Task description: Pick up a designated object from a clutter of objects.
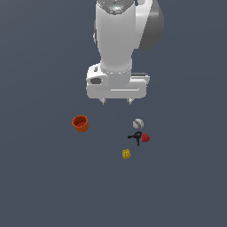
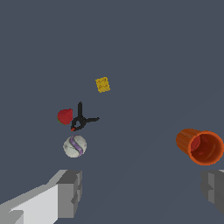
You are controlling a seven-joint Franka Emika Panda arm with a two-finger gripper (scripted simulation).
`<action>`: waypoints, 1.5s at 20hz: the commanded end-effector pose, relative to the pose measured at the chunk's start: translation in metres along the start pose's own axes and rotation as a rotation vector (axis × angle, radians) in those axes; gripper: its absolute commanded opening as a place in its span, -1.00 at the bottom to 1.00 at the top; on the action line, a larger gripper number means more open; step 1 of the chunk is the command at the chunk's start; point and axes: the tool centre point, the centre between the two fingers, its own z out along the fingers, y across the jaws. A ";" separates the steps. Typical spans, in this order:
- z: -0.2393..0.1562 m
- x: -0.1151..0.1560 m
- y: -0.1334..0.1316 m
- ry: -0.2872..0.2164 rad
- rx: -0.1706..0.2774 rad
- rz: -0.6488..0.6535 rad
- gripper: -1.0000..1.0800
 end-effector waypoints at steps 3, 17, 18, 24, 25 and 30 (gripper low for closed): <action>0.000 0.001 -0.001 0.002 0.002 0.000 0.23; 0.004 0.007 0.004 -0.019 0.009 -0.002 0.23; 0.006 0.008 0.007 -0.028 0.008 -0.002 0.23; 0.026 0.015 0.033 -0.114 -0.004 -0.005 0.23; 0.030 0.017 0.039 -0.133 -0.006 -0.006 0.23; 0.057 0.021 0.076 -0.248 -0.015 -0.008 0.23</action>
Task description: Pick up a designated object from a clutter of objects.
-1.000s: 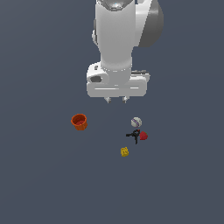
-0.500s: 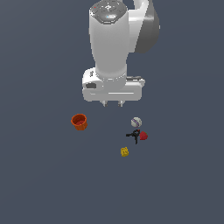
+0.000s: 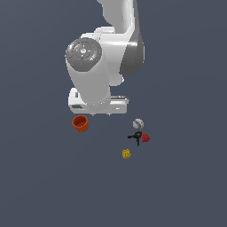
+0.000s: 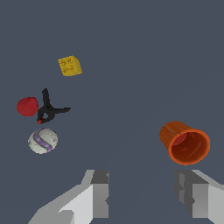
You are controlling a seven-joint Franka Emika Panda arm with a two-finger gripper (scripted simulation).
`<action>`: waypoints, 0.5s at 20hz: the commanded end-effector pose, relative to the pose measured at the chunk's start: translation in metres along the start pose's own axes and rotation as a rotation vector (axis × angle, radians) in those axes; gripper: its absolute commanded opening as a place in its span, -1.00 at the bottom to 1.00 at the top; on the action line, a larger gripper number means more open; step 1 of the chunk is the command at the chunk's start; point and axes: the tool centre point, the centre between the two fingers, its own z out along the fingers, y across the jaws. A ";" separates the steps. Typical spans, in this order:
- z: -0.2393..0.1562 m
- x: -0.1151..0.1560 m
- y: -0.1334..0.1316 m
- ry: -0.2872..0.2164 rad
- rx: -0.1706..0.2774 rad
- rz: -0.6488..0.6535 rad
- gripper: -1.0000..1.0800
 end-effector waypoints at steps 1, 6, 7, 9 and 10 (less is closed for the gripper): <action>0.015 0.004 0.020 -0.062 -0.003 0.000 0.23; 0.045 0.008 0.060 -0.191 -0.005 -0.001 0.23; 0.051 0.008 0.068 -0.216 -0.005 -0.001 0.23; 0.064 0.007 0.084 -0.268 -0.003 -0.001 0.23; 0.071 0.007 0.092 -0.294 -0.001 -0.001 0.23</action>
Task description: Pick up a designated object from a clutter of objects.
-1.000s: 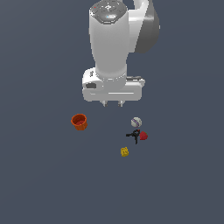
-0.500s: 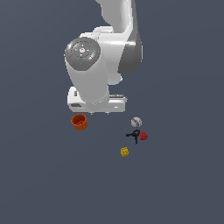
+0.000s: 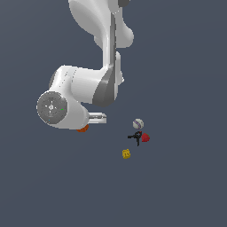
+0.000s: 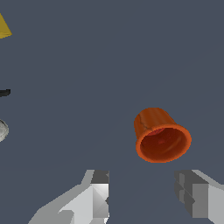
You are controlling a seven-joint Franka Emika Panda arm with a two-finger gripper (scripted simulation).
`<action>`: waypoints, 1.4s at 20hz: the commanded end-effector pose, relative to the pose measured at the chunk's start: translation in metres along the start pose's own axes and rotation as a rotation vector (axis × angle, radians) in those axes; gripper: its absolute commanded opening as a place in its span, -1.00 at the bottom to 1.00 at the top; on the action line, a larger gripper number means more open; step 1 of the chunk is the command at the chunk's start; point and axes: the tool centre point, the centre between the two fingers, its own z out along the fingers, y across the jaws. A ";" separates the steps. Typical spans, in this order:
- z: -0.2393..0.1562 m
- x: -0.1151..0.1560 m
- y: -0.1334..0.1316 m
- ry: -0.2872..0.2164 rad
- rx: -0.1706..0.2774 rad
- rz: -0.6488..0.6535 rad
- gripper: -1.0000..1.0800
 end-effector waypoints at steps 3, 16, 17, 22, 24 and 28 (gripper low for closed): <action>0.029 0.003 0.035 -0.118 0.008 -0.001 0.23; 0.086 -0.001 0.096 -0.338 0.038 -0.003 0.23; 0.088 -0.002 0.098 -0.345 0.039 -0.003 0.23; 0.092 -0.003 0.102 -0.362 0.042 -0.003 0.23; 0.092 -0.003 0.101 -0.359 0.042 -0.003 0.23; 0.096 -0.004 0.101 -0.359 0.042 -0.003 0.23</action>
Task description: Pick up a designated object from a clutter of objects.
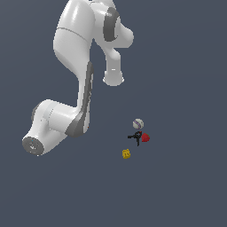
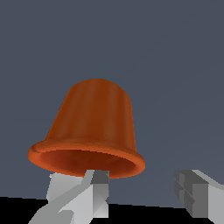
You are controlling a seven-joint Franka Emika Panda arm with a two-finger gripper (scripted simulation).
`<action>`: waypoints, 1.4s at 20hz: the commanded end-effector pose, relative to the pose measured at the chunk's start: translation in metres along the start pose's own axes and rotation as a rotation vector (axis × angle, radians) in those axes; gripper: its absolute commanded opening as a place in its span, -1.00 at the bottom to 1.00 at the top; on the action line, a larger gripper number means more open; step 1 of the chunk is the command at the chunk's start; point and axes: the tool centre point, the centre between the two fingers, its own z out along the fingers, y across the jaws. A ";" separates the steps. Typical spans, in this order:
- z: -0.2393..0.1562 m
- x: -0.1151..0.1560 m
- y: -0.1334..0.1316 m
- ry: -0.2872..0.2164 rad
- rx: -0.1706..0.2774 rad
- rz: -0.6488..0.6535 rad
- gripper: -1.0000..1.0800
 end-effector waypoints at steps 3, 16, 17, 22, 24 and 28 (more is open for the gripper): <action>0.009 0.000 0.000 -0.001 0.000 0.000 0.23; 0.028 0.000 0.001 -0.004 0.000 -0.001 -1.00; 0.028 0.000 0.001 -0.004 0.000 -0.001 -1.00; 0.028 0.000 0.001 -0.004 0.000 -0.001 -1.00; 0.027 0.000 0.001 -0.002 0.000 -0.001 -1.00; 0.025 -0.004 0.001 -0.002 0.000 -0.001 -1.00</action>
